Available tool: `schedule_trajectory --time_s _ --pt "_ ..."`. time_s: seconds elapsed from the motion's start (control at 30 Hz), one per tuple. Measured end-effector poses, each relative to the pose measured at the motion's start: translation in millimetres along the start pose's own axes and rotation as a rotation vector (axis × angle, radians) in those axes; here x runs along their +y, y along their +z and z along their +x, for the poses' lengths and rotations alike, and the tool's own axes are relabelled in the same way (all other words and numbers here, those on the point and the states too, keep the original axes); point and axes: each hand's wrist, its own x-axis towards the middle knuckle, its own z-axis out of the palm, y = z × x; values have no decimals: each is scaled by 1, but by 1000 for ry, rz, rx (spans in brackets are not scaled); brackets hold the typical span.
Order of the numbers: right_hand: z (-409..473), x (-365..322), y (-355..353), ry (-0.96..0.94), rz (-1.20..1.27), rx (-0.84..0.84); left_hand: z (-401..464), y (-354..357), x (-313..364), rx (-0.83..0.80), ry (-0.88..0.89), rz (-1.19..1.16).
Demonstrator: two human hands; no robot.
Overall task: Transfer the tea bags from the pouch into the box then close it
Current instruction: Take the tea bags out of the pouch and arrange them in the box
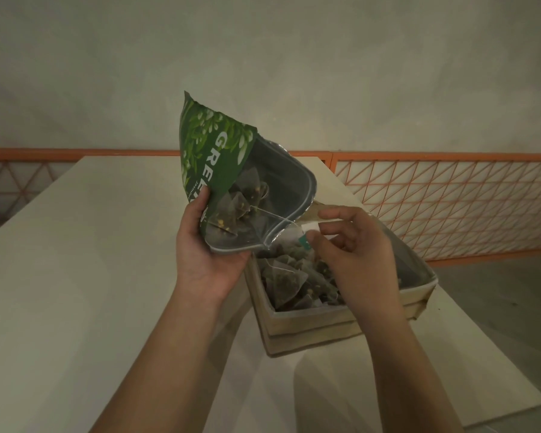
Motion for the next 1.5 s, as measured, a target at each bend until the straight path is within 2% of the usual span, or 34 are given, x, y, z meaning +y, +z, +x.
schedule_trajectory --time_s 0.3,0.7,0.83,0.97,1.07,1.2,1.37,1.5 --pt "0 3 -3 29 43 19 1 -2 1 -9 4 9" --pt "0 10 -3 -18 -39 21 0 -2 1 -29 -6 1" --pt "-2 11 -3 -20 -158 19 1 -2 0 -33 4 14" --pt "-1 11 -1 -136 -375 -1 0 -1 0 -23 10 25" --pt "3 5 1 -200 -450 23 -1 1 0 -15 5 19" --pt "12 -20 7 -279 -325 18 -3 3 2 1 -19 53" --pt "30 -40 21 -328 -292 -28 -5 6 2 -25 -45 82" --pt "31 -49 19 -405 -131 96 -3 2 4 -17 -34 80"
